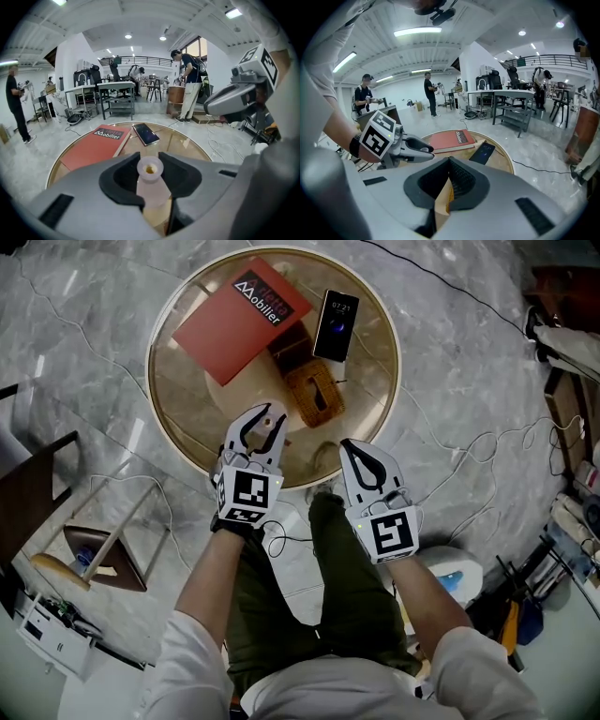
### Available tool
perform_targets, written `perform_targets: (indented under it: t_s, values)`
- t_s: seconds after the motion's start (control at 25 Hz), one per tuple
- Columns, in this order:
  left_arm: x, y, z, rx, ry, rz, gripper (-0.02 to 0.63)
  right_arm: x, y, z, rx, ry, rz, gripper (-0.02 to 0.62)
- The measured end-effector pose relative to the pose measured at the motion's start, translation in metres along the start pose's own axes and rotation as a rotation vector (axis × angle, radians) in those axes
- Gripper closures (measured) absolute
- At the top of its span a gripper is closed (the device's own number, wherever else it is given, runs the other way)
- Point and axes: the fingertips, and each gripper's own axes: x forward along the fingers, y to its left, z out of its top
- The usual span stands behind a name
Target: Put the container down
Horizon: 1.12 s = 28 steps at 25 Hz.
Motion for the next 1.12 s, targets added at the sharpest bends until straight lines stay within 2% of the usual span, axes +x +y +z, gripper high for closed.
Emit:
perform_targets:
  t_s: [0.36, 1.12]
  values:
    - [0.019, -0.001, -0.015, -0.016, 0.004, 0.008, 0.48, 0.004, -0.015, -0.026, -0.001, 0.031, 0.002, 0.572]
    - [0.034, -0.006, -0.026, -0.008, -0.023, 0.016, 0.479, 0.013, -0.022, -0.05, 0.018, 0.061, 0.01, 0.572]
